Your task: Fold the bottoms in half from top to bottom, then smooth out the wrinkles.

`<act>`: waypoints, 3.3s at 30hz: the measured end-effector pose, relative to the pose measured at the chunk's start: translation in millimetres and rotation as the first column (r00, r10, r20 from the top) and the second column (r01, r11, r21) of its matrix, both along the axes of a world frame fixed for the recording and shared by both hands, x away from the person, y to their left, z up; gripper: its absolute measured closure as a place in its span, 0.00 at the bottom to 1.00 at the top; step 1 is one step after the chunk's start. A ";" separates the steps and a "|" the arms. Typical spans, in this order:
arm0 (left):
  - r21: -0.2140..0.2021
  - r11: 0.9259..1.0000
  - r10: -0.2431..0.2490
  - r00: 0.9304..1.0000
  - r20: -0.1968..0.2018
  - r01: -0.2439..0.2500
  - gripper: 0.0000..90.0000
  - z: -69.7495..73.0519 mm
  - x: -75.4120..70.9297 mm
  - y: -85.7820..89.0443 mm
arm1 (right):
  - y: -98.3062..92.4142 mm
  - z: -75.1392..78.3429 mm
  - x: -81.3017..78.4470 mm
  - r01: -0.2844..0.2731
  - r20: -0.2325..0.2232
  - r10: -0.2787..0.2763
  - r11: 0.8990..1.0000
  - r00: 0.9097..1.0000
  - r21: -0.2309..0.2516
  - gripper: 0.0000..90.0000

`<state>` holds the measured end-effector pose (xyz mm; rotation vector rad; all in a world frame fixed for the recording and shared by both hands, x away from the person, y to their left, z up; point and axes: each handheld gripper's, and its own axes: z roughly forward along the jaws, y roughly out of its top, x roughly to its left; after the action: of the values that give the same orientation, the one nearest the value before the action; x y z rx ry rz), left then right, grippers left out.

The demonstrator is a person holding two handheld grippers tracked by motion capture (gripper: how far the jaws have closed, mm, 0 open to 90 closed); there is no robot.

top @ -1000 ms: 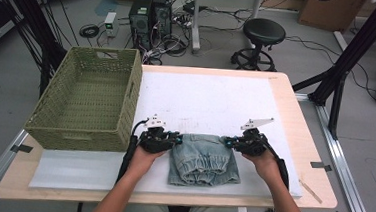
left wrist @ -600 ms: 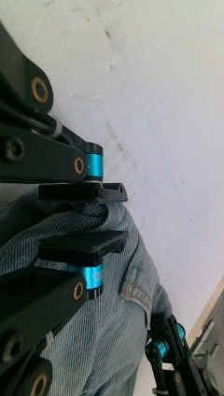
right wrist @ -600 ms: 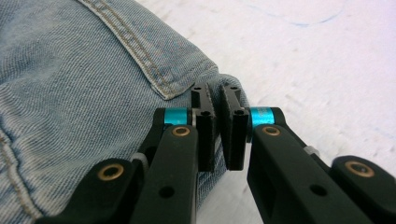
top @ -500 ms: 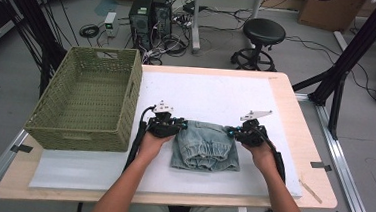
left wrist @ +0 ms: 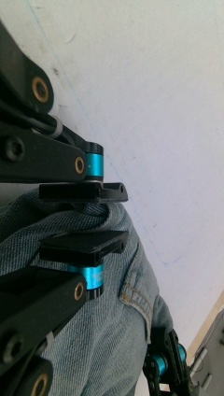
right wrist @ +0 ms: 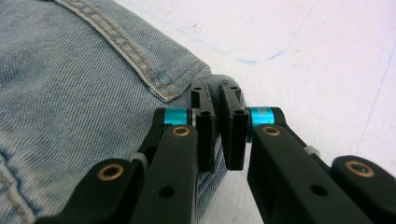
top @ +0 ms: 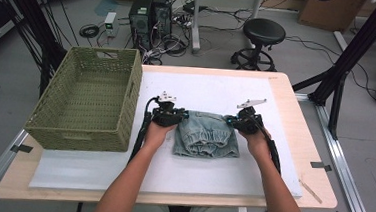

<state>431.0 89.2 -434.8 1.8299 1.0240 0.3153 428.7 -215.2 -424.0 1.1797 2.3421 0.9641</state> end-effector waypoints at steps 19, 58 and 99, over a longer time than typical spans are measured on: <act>-0.056 0.997 -0.047 0.999 0.024 0.048 0.63 3.0 -56.9 23.3 | -28.4 7.8 -64.2 -0.091 0.021 0.089 0.992 0.996 0.085 0.75; 0.049 0.989 -0.136 0.991 -0.012 0.137 0.69 -9.3 -103.1 24.9 | -42.5 0.6 -88.4 -0.191 -0.018 0.195 0.973 0.981 0.132 0.65; -0.095 0.994 -0.033 0.968 0.249 0.059 0.23 20.6 -96.0 40.3 | -54.1 20.5 -91.6 -0.081 0.131 0.062 0.985 0.990 0.149 0.25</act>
<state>334.9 129.5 -414.2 1.6716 0.8087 0.4427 337.1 -269.3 -403.5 1.0622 2.2580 1.2270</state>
